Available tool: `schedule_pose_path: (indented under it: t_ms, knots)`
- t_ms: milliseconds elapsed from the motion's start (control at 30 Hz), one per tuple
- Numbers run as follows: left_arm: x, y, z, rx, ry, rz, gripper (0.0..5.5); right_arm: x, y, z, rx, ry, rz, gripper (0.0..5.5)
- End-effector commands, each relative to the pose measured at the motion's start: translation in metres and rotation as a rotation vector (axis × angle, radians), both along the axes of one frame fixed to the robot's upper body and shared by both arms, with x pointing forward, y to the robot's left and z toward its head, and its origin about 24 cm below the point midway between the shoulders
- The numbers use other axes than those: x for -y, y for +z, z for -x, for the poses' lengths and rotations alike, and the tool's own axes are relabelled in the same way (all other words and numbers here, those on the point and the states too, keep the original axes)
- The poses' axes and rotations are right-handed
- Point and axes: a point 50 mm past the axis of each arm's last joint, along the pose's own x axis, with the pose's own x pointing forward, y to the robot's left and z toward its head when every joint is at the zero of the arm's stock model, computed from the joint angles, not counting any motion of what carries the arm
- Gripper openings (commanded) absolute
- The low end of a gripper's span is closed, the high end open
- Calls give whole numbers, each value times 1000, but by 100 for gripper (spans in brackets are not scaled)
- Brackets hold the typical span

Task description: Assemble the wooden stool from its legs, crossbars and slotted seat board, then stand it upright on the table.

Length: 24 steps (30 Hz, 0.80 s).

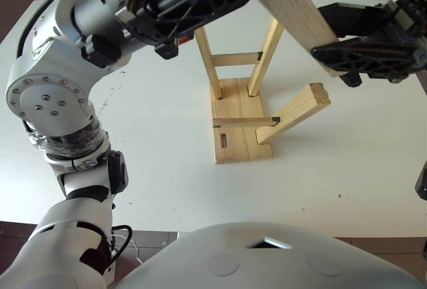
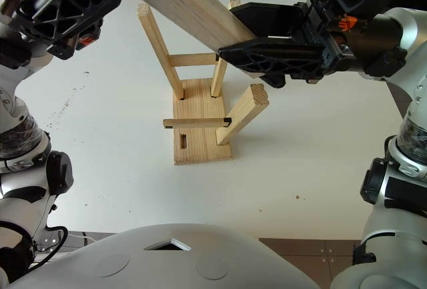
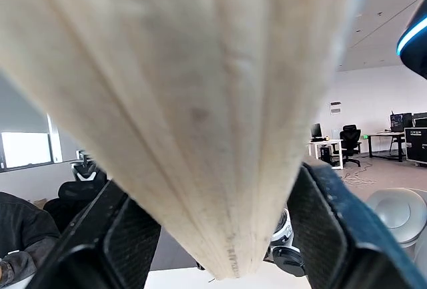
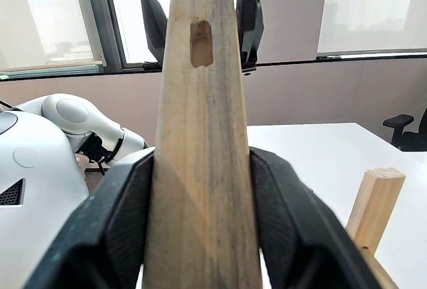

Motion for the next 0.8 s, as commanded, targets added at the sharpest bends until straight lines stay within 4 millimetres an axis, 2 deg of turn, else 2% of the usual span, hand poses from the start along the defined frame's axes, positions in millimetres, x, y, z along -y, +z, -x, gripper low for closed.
schedule_pose_path:
  t_ms: [33, 67, 233, 367, 633, 667, 800]
  knots:
    - [1, -2, 2, 8, -12, -42, 285, 0, 0, 1, 30, 0, 13, 205]
    - [1, -3, 3, 9, -16, -50, 285, 0, 0, 1, 34, -2, 13, 205]
    - [1, -17, 4, 15, -20, -105, 210, 1, 2, 0, 50, 1, 14, 205]
    - [8, -26, 1, 14, -18, -119, 208, 1, 2, -1, 57, 1, 24, 205]
    - [14, -27, -2, 44, -20, -133, 208, -3, 1, -4, 104, -50, 62, 205]
    - [13, -27, -1, 49, -19, -136, 208, -3, 0, -6, 111, -62, 68, 241]
    - [8, -29, -2, 58, 0, -143, 208, -2, 0, -9, 121, -89, 68, 300]
